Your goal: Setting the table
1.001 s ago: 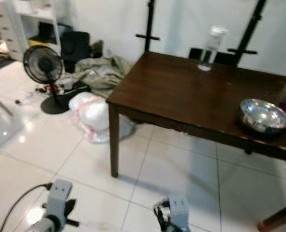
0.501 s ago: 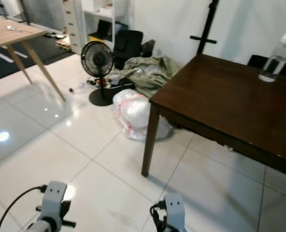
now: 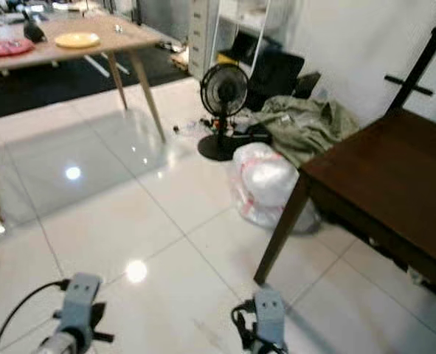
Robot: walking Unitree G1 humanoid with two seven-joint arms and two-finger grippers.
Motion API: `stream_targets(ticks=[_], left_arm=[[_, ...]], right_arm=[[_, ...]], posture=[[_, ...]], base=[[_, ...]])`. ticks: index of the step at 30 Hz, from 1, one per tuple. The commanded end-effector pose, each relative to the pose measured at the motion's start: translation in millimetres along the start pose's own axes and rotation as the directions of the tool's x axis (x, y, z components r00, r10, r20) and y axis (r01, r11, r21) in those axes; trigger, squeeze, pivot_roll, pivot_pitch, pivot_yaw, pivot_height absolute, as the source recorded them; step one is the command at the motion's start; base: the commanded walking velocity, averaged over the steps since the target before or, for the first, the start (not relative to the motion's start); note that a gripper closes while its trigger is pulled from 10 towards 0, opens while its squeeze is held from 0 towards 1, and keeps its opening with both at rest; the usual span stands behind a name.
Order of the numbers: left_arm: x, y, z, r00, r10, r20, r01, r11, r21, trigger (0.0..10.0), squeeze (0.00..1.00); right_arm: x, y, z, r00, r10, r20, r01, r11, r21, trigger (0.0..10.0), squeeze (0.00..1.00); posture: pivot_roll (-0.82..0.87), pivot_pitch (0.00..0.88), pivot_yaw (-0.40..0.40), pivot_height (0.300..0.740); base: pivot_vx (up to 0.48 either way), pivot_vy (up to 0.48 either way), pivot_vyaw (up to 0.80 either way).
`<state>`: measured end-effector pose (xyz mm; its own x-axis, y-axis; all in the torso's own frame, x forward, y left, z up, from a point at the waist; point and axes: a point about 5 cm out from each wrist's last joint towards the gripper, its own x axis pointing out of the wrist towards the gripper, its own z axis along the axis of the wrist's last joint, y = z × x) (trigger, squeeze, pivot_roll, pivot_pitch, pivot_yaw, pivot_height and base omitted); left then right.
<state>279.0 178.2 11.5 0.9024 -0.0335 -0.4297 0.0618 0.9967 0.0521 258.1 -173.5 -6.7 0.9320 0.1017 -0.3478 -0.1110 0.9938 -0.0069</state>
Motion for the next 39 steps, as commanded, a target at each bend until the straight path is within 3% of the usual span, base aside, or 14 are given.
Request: stream_targets(ticks=[1,8,16,30,39], left_arm=[[-2.1,2.4,-8.8,0.999,0.035,-0.023,-0.036,0.999,-0.022,10.0,0.00],[0.2,4.5,-2.0,0.998,0.065,0.008,-0.065,0.998,-0.003,10.0,0.00],[1.0,3.8,-1.6,0.998,0.067,0.010,-0.067,0.998,-0.005,10.0,0.00],[1.5,3.7,-1.5,0.998,0.069,0.015,-0.069,0.998,-0.001,10.0,0.00],[1.8,4.1,-1.1,0.997,0.069,0.018,-0.069,0.998,0.001,10.0,0.00]], right_arm=[[-4.3,-3.3,-4.0,1.000,-0.020,0.000,0.020,1.000,-0.020,10.0,0.00],[1.5,-4.5,19.5,0.994,-0.026,0.105,0.026,1.000,-0.001,10.0,0.00],[2.9,2.7,18.7,0.995,0.003,0.098,-0.002,1.000,-0.018,10.0,0.00],[2.5,2.6,17.7,0.996,0.003,0.092,-0.002,1.000,-0.009,10.0,0.00],[2.6,-2.8,19.3,0.995,-0.038,0.096,0.034,0.999,0.040,10.0,0.00]], posture=[[0.01,0.104,0.035,0.740],[0.01,0.101,0.035,0.740],[0.02,0.094,0.034,0.740],[0.02,0.096,0.035,0.740],[0.03,0.101,0.037,0.740]], base=[[0.341,0.000,0.00],[0.480,0.000,0.00],[0.480,0.000,0.05],[0.480,0.000,0.70],[0.480,0.000,0.00]])
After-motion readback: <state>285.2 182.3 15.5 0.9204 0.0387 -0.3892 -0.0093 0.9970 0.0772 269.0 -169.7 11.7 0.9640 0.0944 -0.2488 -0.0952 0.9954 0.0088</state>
